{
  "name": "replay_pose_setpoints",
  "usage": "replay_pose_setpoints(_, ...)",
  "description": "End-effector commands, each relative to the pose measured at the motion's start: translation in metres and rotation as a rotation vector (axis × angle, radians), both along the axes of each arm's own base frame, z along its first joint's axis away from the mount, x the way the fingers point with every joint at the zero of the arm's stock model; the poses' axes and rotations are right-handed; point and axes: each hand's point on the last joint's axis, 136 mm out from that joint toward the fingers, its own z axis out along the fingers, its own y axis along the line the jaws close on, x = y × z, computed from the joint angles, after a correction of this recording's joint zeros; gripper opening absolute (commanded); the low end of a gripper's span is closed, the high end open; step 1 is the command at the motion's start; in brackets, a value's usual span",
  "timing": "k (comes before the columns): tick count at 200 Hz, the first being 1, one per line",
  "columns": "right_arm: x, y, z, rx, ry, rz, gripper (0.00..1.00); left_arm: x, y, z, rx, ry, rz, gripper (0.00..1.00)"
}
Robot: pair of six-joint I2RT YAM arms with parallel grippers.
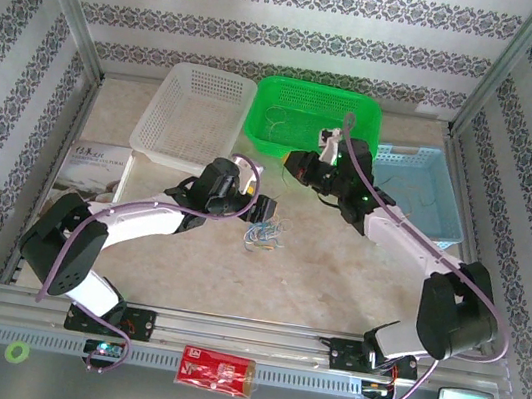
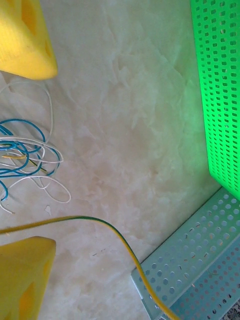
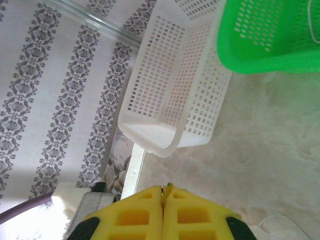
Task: Untangle the cables
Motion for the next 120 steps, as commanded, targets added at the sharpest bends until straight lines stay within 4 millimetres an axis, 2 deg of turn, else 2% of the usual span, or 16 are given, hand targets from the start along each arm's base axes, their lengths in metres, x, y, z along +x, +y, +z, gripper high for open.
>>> replay_pose_setpoints(1, -0.007, 0.001, 0.019, -0.050, -0.056, 0.015, 0.00, 0.001, -0.001, 0.009, -0.025, -0.041, -0.028, 0.83)
replay_pose_setpoints(47, -0.017, 0.006, 0.041, -0.045, -0.094, 0.030, 0.00, -0.001, -0.010, 0.019, -0.096, -0.041, -0.052, 0.84)
replay_pose_setpoints(94, -0.024, 0.006, 0.060, -0.045, -0.128, 0.035, 0.00, -0.002, -0.025, 0.038, -0.189, -0.053, -0.091, 0.84)
replay_pose_setpoints(120, -0.027, 0.005, 0.072, -0.034, -0.154, 0.034, 0.00, -0.005, -0.036, 0.041, -0.204, -0.049, -0.120, 0.75)
